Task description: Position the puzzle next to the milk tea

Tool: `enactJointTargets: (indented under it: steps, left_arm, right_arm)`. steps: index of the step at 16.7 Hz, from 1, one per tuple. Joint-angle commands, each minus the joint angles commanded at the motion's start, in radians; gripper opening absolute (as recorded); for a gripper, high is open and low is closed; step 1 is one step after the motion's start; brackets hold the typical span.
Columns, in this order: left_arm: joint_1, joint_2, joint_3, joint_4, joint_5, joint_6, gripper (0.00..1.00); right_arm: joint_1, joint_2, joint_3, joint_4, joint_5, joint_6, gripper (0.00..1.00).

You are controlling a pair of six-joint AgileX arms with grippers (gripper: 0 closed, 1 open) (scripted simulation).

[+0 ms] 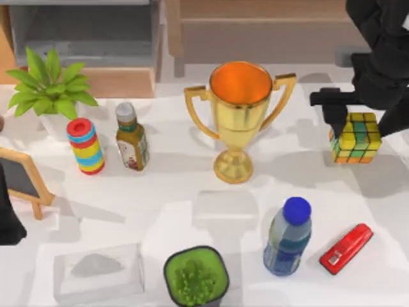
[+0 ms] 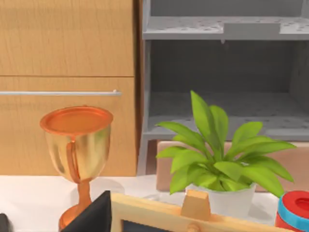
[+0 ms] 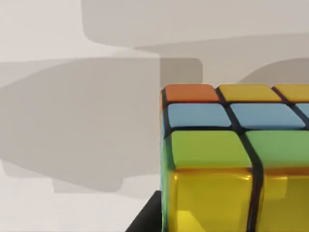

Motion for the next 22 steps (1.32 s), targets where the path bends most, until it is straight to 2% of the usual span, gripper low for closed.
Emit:
enactJointTargets:
  steps: [11, 22]
  left_arm:
    - [0.000, 0.000, 0.000, 0.000, 0.000, 0.000, 1.00]
    - [0.000, 0.000, 0.000, 0.000, 0.000, 0.000, 1.00]
  right_arm:
    - [-0.002, 0.042, -0.038, 0.012, 0.001, 0.001, 0.00]
    - [-0.002, 0.042, -0.038, 0.012, 0.001, 0.001, 0.83]
